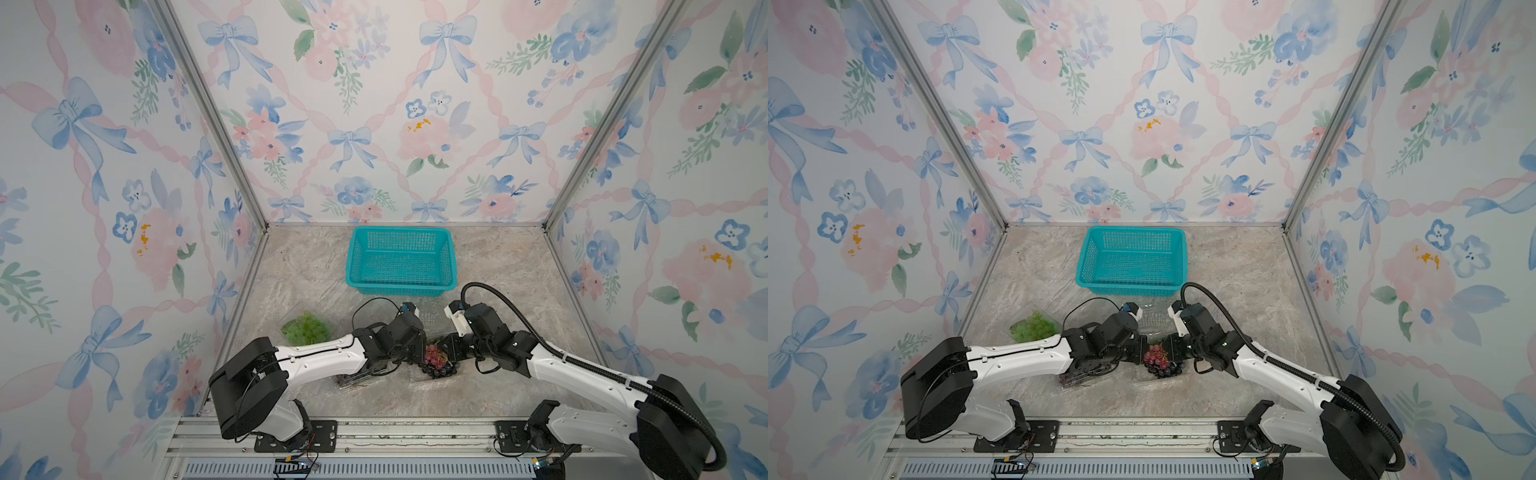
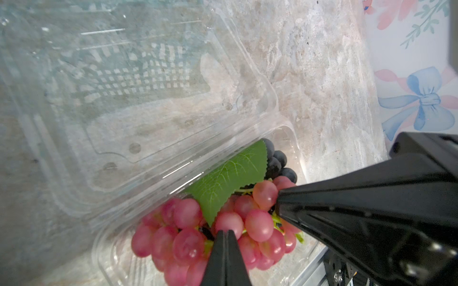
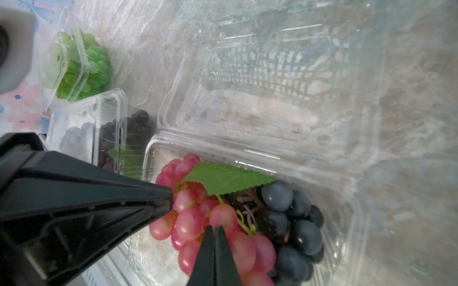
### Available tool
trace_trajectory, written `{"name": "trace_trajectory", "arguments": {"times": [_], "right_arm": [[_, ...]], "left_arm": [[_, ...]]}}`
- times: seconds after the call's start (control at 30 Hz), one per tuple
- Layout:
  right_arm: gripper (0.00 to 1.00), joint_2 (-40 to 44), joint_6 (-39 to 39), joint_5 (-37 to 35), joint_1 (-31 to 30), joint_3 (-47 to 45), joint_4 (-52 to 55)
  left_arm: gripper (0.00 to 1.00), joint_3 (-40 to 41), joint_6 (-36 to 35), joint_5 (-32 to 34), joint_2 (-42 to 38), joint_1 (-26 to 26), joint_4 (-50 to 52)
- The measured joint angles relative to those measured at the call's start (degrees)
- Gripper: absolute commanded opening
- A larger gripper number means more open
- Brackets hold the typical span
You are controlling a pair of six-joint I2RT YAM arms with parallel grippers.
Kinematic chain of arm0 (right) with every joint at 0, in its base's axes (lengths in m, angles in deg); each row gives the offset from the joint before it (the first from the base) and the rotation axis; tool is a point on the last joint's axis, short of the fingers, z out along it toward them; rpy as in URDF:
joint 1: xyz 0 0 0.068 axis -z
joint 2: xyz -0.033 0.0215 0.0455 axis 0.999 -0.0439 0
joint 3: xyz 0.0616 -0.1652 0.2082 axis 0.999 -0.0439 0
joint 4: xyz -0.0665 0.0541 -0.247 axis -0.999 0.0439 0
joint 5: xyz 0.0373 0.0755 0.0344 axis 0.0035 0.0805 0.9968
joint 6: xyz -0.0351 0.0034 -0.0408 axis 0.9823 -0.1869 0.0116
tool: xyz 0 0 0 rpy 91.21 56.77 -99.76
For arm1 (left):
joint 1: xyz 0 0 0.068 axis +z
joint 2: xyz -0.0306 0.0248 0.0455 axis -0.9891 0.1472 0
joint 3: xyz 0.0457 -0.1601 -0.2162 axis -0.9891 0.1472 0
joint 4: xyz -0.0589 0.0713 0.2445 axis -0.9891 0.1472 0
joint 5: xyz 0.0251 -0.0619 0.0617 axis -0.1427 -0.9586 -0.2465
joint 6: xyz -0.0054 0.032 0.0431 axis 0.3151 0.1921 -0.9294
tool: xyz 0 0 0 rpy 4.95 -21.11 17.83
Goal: Pack grapes into containers
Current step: Place the grape into the packing box, then adjust the packing box at the center of the board.
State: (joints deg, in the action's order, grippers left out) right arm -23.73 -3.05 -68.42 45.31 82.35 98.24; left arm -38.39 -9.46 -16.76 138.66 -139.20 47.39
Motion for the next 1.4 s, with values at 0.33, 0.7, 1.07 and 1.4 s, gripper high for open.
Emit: {"name": "trace_trajectory", "arguments": {"times": [0.33,0.7,1.07,1.4], "right_arm": [[0.02,3.6,-1.3,-0.8,-1.1,-0.6,1.7],[0.18,11.9,0.8,5.0,9.6,3.7,6.6],[0.54,2.6,2.4,12.3,21.4,2.1,0.1],[0.54,-5.1,2.8,14.2,23.8,1.9,-5.2]], "left_arm": [[0.0,0.0,0.0,0.5,-1.6,0.1,0.2],[0.0,0.6,2.0,3.2,-10.5,5.8,-0.4],[0.04,1.1,6.9,7.6,-1.0,9.6,-0.5],[0.04,5.3,9.8,8.0,-0.5,11.9,-1.5]]}}
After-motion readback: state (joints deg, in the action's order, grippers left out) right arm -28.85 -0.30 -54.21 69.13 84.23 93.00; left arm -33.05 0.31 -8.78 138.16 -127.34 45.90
